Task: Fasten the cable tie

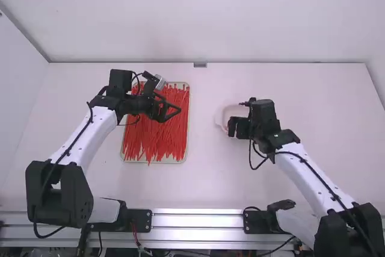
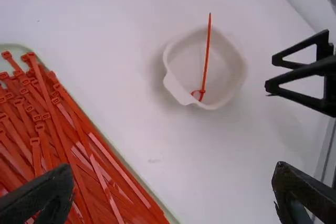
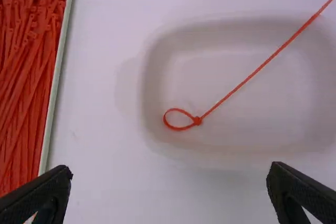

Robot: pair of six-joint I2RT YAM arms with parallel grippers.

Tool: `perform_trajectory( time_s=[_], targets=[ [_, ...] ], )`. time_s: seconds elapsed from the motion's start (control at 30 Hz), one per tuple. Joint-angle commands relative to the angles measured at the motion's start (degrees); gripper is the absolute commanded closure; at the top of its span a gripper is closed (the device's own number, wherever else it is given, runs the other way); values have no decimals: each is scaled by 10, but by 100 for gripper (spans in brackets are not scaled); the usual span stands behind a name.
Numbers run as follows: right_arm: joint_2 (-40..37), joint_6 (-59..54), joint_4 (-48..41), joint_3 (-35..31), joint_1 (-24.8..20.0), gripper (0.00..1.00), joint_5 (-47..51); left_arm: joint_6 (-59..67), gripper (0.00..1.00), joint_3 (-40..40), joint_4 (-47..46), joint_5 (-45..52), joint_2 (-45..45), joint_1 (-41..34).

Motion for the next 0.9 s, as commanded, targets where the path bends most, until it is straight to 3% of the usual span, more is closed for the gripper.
perform_trajectory(
  time_s=[0.0,0.43,0.77,0.87],
  targets=[
    [-9,4,-4,14,9,1,33,4,1,11,-3,4,-12,3],
    [-90,-78,76,-68,-70,15,15,-73,14,-66,74,-75,-89,29],
    [-205,-174,175,-183,-181,35,15,-140,33,-171,179,-180,-194,29],
    [-241,-174,175,-219,-181,41,15,-140,39,-204,212,-213,-227,29]
  ],
)
